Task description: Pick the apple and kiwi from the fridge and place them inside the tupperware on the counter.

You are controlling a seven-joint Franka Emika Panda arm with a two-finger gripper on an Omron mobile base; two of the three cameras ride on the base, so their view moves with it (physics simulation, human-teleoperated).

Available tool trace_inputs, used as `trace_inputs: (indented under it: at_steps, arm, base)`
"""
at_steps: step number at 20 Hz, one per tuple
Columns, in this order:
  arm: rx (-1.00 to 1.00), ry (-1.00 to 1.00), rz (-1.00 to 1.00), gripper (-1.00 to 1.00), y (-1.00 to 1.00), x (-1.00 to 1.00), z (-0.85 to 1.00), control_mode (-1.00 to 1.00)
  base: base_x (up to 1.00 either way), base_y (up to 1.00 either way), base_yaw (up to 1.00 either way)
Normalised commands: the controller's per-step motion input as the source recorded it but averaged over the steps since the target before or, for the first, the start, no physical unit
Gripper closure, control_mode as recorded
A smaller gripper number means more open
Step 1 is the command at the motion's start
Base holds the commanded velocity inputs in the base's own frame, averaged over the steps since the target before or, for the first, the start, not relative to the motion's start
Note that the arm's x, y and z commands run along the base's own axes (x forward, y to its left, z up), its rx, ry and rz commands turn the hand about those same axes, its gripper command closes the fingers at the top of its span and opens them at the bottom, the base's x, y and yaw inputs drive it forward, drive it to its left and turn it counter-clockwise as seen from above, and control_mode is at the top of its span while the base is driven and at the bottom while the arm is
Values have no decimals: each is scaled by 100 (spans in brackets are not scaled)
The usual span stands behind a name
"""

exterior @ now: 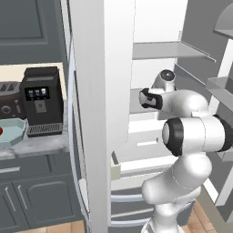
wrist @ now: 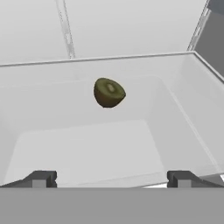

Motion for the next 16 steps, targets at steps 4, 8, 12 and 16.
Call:
trace_inputs:
  at_steps: [4,8,12,16]
  arm:
    - [0,3,0,-100,-16,43,-17,-100]
    - [0,3,0,-100,-11,47,-15,-100]
    - [0,4,0,-100,-3,48,-15,-100]
    - [0,4,0,-100,0,45,-19,-100]
  base:
    - [0,0,0]
    - [0,0,0]
    - [0,0,0]
    - [0,0,0]
